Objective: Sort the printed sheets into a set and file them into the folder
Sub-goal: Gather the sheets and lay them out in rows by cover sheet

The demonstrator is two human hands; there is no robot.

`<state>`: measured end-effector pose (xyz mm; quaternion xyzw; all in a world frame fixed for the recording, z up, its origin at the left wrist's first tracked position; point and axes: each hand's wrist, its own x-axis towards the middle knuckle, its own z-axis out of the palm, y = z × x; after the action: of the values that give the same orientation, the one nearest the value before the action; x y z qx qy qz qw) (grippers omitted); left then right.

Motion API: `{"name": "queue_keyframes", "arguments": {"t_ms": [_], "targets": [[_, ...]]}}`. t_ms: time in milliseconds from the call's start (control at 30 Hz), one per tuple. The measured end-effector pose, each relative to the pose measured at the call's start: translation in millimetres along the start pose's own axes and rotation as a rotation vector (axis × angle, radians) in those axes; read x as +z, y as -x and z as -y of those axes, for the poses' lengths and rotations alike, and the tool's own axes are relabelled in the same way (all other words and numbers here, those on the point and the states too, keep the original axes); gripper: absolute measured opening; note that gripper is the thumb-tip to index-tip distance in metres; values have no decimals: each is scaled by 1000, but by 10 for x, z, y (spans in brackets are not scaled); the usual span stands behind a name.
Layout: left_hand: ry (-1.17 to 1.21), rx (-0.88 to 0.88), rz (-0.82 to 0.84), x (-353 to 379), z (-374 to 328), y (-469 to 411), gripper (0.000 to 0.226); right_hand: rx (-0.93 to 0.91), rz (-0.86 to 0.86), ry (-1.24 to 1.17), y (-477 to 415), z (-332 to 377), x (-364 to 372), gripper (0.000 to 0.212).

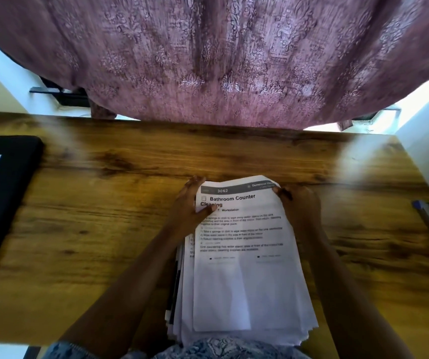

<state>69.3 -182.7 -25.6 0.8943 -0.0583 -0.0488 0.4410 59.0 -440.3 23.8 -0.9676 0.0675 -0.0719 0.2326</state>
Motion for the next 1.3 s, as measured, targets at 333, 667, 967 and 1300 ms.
{"name": "queue_keyframes", "arguments": {"t_ms": [333, 667, 967, 1300], "targets": [[692, -15, -42, -650, -233, 88, 66, -95, -346, -788, -242, 814, -331, 30], [-23, -318, -324, -1771, 814, -21, 58, -134, 64, -540, -778, 2178, 1105, 50], [-656, -159, -177, -1477, 1333, 133, 64, -367, 288, 97, -11, 2277, 1934, 70], [-635, -203, -173, -1293, 1197, 143, 68, -433, 281, 237, -118, 2126, 1874, 69]]}}
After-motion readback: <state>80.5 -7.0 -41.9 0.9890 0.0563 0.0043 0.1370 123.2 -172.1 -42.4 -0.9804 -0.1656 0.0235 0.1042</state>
